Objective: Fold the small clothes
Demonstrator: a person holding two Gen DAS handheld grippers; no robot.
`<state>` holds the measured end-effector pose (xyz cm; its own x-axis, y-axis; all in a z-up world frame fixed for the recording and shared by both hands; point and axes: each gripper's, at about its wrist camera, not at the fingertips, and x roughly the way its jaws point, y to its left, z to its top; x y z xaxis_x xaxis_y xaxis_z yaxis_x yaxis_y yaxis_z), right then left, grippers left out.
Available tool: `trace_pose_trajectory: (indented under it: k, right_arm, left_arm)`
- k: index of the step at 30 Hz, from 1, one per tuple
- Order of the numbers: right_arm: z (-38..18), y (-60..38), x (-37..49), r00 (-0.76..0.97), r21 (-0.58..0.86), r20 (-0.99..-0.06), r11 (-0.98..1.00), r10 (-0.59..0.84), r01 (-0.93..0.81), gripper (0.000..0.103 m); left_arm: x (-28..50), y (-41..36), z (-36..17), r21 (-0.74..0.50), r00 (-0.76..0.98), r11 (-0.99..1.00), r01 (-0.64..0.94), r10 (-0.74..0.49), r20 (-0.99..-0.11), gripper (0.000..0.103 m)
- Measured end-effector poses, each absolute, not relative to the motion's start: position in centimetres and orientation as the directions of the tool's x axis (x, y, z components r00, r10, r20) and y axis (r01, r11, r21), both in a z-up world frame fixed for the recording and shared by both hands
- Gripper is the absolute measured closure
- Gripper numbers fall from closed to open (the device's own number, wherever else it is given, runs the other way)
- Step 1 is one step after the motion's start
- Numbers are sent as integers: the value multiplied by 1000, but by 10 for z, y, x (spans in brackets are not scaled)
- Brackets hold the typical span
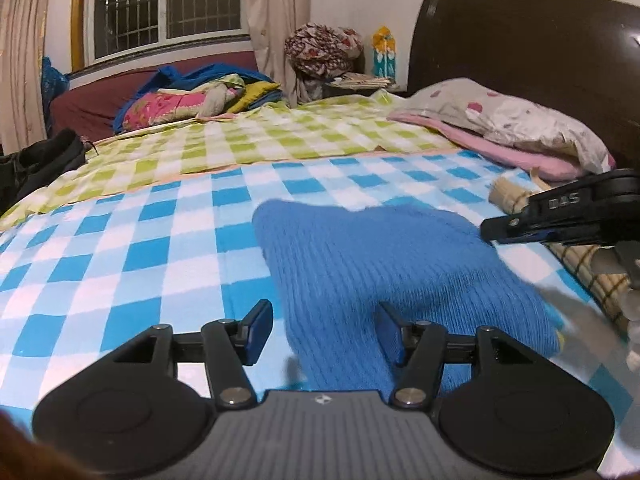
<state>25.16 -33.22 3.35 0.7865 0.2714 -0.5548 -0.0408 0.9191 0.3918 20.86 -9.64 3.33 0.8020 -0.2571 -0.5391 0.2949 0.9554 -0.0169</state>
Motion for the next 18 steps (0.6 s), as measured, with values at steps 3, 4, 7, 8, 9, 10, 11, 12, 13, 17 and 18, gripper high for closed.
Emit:
trace_pose_trajectory:
  k: [3, 4, 7, 8, 9, 10, 11, 12, 13, 17, 18]
  right_arm:
    - [49, -325, 245, 822, 348, -511, 935, 252, -70, 85]
    - [54, -319, 244, 826, 335, -499, 937, 262, -94, 85]
    - [58, -300, 251, 828, 273, -491, 951, 270, -149, 85]
    - [57, -295, 253, 827, 249, -493, 955, 268, -161, 85]
    - [54, -290, 256, 822, 234, -501, 956, 272, -174, 85]
    - [48, -287, 260, 810, 226, -518, 957, 276, -181, 85]
    - [43, -286, 263, 800, 215, -536, 960, 269, -178, 85]
    - [37, -285, 265, 791, 192, -560, 967, 249, -168, 85]
    - [30, -286, 268, 786, 171, -573, 972, 231, -160, 87]
    - [24, -298, 268, 785, 190, -574, 971, 232, -148, 88]
    - [26, -300, 267, 781, 201, -578, 969, 236, -144, 87]
  left_arm:
    - [217, -97, 37, -29, 809, 958, 285, -257, -529, 41]
    - [219, -98, 38, -31, 813, 959, 280, -255, -524, 41]
    - [226, -101, 43, -46, 826, 963, 266, -252, -504, 41]
    - [229, -101, 43, -54, 826, 963, 263, -254, -503, 41]
    - [231, -101, 42, -60, 823, 963, 263, -256, -507, 41]
    - [235, -103, 40, -58, 817, 963, 264, -255, -517, 41]
    - [238, -104, 36, -50, 807, 962, 267, -252, -534, 40]
    - [241, -105, 31, -47, 792, 961, 274, -253, -556, 40]
    - [243, -104, 27, -54, 785, 959, 278, -259, -563, 39]
    - [240, -96, 31, -104, 780, 955, 279, -288, -556, 39]
    - [239, -93, 33, -119, 780, 953, 279, -297, -550, 39]
